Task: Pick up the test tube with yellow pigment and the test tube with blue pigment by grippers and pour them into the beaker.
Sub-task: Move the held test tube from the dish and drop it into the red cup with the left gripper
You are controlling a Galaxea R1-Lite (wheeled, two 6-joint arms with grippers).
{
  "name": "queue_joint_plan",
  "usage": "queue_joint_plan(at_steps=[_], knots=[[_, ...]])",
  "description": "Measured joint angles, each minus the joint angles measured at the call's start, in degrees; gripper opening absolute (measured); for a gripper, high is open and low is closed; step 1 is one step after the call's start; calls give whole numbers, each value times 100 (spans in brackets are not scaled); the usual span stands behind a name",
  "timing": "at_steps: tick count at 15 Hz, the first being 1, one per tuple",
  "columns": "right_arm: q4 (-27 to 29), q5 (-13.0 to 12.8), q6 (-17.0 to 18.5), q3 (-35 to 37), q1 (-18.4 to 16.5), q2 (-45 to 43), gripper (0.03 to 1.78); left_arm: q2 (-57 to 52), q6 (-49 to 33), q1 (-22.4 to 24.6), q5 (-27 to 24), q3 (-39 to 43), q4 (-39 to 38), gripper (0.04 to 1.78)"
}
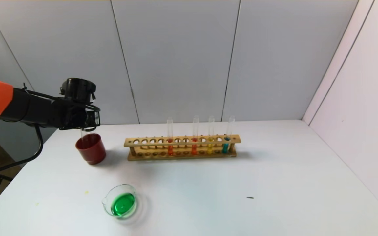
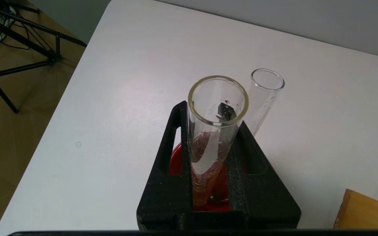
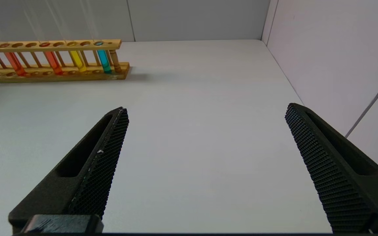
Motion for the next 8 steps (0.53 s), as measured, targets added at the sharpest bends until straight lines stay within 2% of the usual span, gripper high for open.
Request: queue_joint_plan(at_steps=[5, 8], knots=[[-2, 2, 0, 0, 0, 0, 174, -13, 4, 6, -26, 211, -101, 33], [-2, 0, 0, 0, 0, 0, 174, -61, 0, 11, -138, 291, -104, 44]])
